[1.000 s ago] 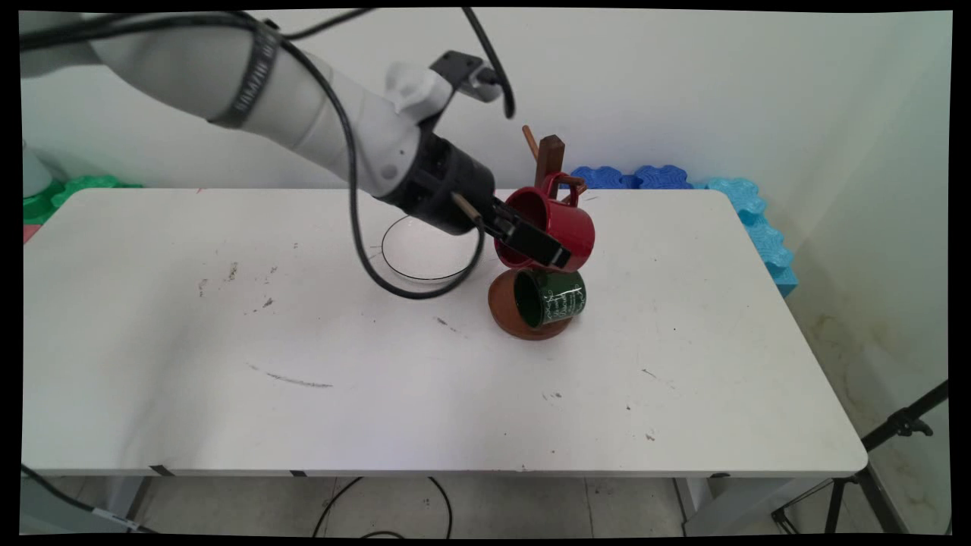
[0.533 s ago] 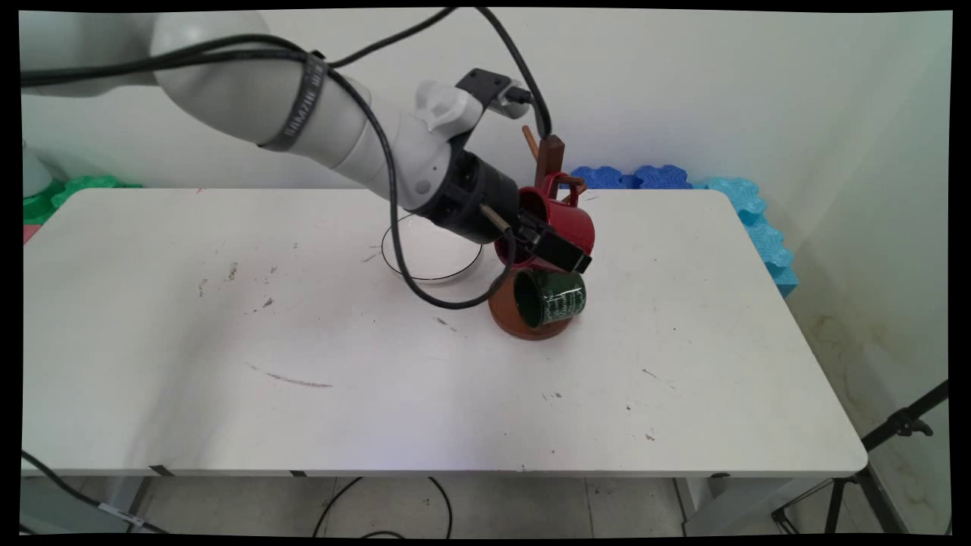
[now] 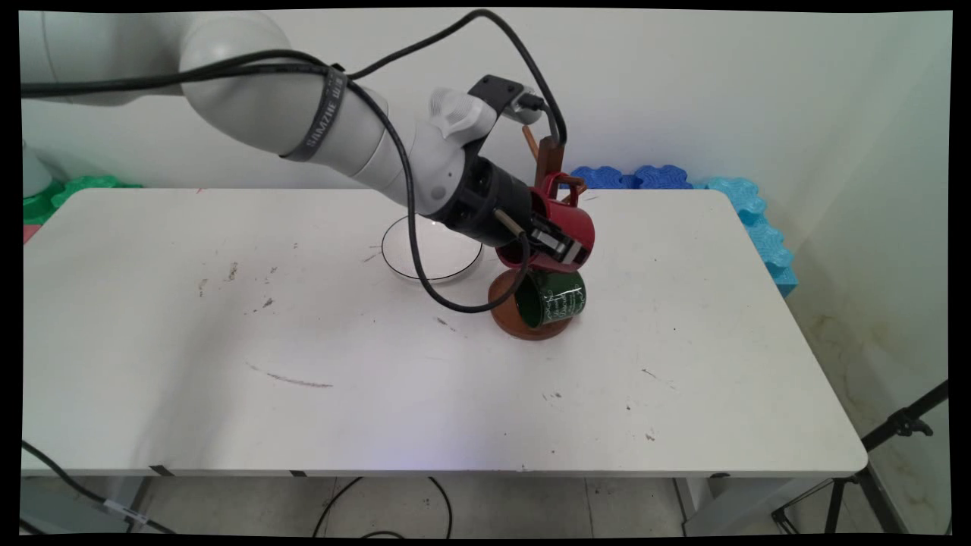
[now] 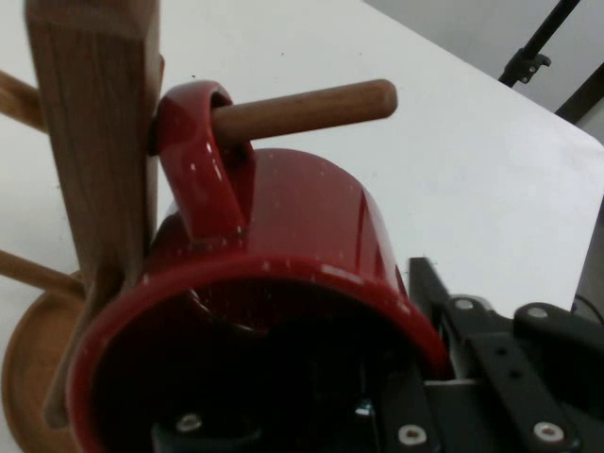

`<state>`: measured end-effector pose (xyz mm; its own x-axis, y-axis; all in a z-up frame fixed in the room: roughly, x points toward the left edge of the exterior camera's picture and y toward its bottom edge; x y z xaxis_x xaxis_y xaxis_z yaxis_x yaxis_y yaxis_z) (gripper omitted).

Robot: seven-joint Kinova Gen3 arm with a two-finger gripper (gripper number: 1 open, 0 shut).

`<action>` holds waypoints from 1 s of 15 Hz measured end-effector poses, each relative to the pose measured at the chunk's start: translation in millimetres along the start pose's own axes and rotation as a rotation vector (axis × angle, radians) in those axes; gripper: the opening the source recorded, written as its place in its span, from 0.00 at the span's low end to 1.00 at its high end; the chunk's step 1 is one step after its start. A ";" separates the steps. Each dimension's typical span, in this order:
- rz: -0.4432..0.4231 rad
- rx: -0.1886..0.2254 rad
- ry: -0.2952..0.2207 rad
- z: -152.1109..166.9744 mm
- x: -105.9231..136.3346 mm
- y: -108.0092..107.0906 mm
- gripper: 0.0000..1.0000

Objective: Place the picked object on the table

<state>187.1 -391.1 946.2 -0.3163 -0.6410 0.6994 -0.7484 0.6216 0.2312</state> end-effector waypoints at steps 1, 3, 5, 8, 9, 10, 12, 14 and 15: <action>0.000 -0.002 0.001 0.3 0.2 0.8 0.00; -0.001 -0.005 0.004 -0.3 0.8 2.6 0.00; -0.001 -0.011 0.008 -2.5 2.3 6.4 0.00; 0.003 -0.032 0.025 -10.5 7.9 17.9 0.00; 0.003 -0.042 0.033 -14.4 9.9 22.7 0.00; 0.005 -0.052 0.041 -17.8 11.7 27.2 0.00; 0.009 -0.074 0.055 -26.4 15.3 37.3 0.00; 0.011 -0.093 0.064 -34.7 17.3 46.1 0.00; 0.013 -0.104 0.068 -39.8 17.9 50.8 0.00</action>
<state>166.6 -353.0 997.4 -0.2829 -0.6023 0.7464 -0.6785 0.6757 0.2881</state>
